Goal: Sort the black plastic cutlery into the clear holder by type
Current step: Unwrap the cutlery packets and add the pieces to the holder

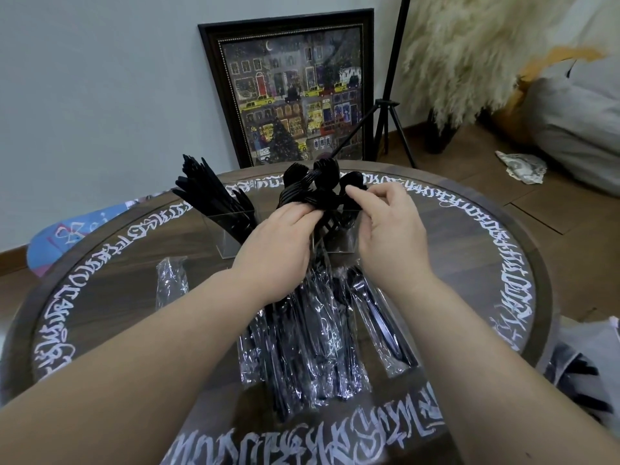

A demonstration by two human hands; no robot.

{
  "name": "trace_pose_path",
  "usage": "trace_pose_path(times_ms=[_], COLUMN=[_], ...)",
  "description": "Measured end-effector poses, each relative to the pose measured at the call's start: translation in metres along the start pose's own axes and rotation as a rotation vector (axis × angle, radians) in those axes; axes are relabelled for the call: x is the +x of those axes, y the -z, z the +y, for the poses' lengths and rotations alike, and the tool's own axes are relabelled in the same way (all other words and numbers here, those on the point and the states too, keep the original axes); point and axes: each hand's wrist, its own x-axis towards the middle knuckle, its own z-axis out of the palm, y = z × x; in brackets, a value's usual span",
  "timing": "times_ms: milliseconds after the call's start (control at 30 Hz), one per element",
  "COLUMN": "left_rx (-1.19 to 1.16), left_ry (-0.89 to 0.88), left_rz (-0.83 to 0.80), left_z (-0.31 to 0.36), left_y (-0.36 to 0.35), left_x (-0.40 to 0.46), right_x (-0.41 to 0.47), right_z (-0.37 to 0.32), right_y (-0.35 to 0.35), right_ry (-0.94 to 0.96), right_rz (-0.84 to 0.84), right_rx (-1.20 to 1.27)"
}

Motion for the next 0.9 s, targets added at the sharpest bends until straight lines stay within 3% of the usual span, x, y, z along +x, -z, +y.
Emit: trace_pose_path(times_ms=[167,400,567,900], left_rx=[0.011,-0.039,0.01,-0.028], left_ry=[0.039,0.212,0.263,0.336], left_rz=[-0.038,-0.181,-0.289,-0.261], left_z=[0.001,0.021,0.034,0.056], left_y=[0.002,0.001,-0.005,0.008], left_x=[-0.016,-0.06,-0.078,-0.093], right_x=[-0.003,-0.036,-0.056,-0.065], right_z=[-0.001,0.021,0.023,0.03], right_y=[0.02,0.027,0.034,0.047], right_ry=[-0.162,-0.371,-0.46,-0.538], right_rz=[0.002,-0.585,-0.834,-0.827], right_rx=[0.102,-0.197,-0.282,-0.226])
